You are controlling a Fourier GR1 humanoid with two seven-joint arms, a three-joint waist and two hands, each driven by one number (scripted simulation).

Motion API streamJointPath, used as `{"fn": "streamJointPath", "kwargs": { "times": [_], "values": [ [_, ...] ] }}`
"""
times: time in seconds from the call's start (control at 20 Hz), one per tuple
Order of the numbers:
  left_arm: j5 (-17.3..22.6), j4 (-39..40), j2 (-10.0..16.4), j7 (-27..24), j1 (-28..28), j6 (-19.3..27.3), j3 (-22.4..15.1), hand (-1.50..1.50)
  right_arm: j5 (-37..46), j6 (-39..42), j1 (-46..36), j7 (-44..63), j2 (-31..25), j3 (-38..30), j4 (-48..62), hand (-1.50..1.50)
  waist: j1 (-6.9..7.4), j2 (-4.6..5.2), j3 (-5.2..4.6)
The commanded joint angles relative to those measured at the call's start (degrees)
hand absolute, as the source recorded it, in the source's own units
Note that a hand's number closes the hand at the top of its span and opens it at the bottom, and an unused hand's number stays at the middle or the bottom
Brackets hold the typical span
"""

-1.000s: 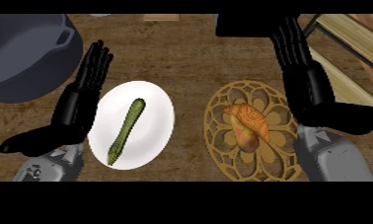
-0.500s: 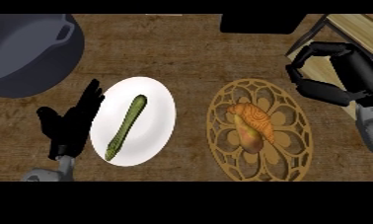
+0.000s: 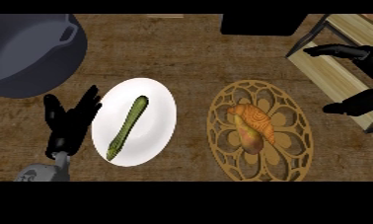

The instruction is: Pick the croissant from the placemat and place it in the tiered shelf

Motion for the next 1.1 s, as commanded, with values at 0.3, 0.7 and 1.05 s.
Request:
{"fn": "streamJointPath", "kwargs": {
  "times": [0.3,0.7,1.05],
  "values": [
    [-0.9,1.6,-0.7,0.1,1.9,-0.7,1.9,0.00,3.9,11.3,-2.6,7.2,-3.6,5.2,-11.3,-1.50,-2.05,-1.11,-0.16],
    [-0.5,4.7,-0.5,-0.8,-0.1,-3.5,4.5,0.00,6.6,4.5,-2.0,34.6,5.0,7.9,-27.7,-1.50,-2.18,-1.08,-0.20],
    [-1.6,-1.4,-1.2,3.6,1.1,-1.5,4.7,0.00,18.5,1.0,-2.8,43.3,12.4,13.1,-28.0,-1.50,-1.31,-0.90,-0.11]
  ]
}}
